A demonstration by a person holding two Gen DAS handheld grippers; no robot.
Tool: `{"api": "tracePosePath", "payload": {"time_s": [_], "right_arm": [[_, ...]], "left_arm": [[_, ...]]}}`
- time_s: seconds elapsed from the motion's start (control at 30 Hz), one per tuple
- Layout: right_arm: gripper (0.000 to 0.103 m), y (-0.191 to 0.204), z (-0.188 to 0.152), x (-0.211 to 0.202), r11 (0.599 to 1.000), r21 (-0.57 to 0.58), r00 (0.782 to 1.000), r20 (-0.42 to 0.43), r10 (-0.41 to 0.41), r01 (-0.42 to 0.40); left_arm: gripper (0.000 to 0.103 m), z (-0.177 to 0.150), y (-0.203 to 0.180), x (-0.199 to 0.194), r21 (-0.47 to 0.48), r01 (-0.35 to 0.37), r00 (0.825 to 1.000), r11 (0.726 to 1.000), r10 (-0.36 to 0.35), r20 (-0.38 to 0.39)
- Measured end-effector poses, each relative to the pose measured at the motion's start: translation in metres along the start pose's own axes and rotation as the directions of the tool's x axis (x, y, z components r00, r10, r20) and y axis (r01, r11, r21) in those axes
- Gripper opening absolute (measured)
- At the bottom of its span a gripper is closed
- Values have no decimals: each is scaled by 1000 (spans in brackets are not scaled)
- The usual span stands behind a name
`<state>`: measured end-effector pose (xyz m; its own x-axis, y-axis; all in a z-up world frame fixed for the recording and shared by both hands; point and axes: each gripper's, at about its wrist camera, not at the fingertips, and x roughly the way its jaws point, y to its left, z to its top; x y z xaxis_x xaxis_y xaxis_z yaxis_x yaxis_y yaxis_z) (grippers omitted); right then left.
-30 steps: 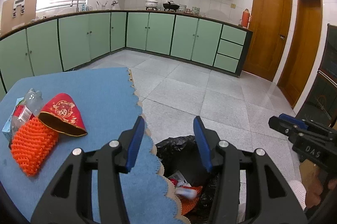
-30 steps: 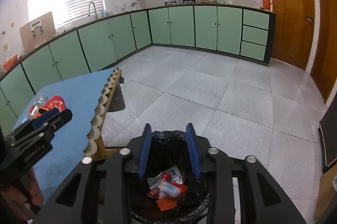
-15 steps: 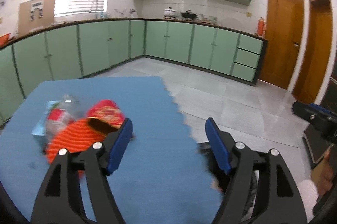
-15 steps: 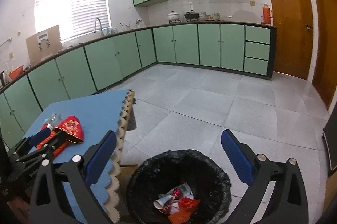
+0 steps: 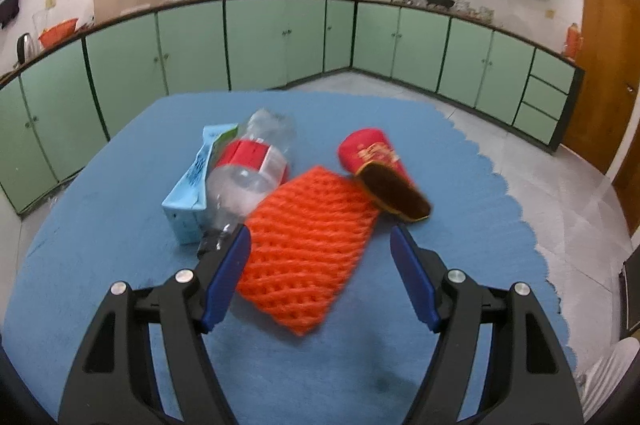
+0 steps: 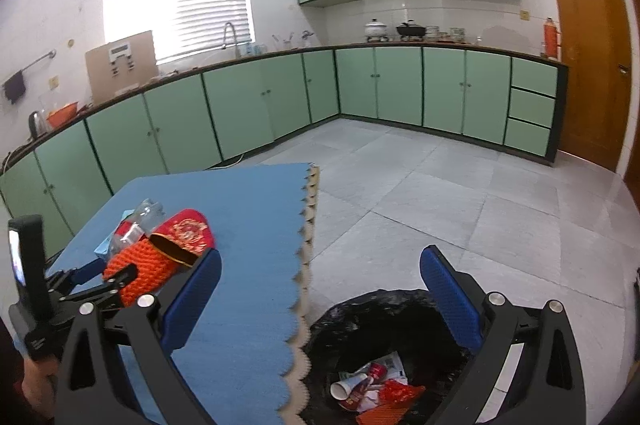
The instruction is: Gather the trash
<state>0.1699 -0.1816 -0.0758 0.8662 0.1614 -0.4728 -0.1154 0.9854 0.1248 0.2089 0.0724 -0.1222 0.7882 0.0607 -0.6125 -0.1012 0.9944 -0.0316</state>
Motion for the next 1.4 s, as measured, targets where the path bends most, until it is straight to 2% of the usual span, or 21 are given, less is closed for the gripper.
{"api": "tracePosePath", "payload": {"time_s": [0.27, 0.37, 0.43, 0.53, 0.77, 0.9, 0.97, 1.0, 1.07, 1.17, 1.3, 1.37, 1.4], "right_arm": [[98, 23, 2, 12, 999, -41, 1000, -12, 28, -28], [98, 29, 3, 15, 998, -53, 999, -12, 35, -36], [98, 30, 3, 16, 998, -58, 999, -14, 39, -40], [97, 32, 2, 19, 997, -59, 999, -22, 43, -44], [97, 36, 0, 29, 996, -67, 998, -44, 55, -58], [97, 40, -3, 32, 995, -73, 997, -52, 62, -66], [97, 41, -4, 32, 995, -75, 996, -56, 65, -69], [97, 41, -4, 32, 995, -76, 996, -57, 66, -71], [97, 41, -5, 32, 994, -82, 996, -57, 65, -70], [97, 39, -5, 33, 994, -81, 996, -58, 62, -67], [97, 36, -5, 33, 995, -70, 996, -57, 62, -66], [97, 34, -5, 34, 996, -69, 997, -58, 60, -64], [97, 34, -6, 34, 996, -69, 997, -59, 58, -62]], "left_arm": [[69, 2, 8, 16, -20, 35, 998, 999, -36, -44], [50, 2, 13, 19, -37, 45, 997, 998, -47, -55], [24, 0, 16, 18, -56, 52, 997, 997, -55, -57], [0, -2, 20, 16, -74, 68, 996, 995, -72, -50], [0, -3, 23, -6, -85, 105, 994, 991, -105, 2], [3, -5, 20, -6, -68, 127, 991, 990, -129, -31], [32, -4, 18, 0, -72, 118, 991, 990, -122, -56], [52, -4, 17, 1, -72, 112, 992, 991, -116, -54], [53, -4, 13, 4, -68, 99, 993, 993, -103, -55], [55, -4, 5, 14, -61, 101, 990, 993, -107, -96], [58, -11, -11, 25, -10, 84, 986, 996, -85, -143], [52, -14, -16, 30, 9, 75, 986, 997, -73, -153], [46, -13, -17, 29, 9, 74, 986, 997, -72, -148]]}}
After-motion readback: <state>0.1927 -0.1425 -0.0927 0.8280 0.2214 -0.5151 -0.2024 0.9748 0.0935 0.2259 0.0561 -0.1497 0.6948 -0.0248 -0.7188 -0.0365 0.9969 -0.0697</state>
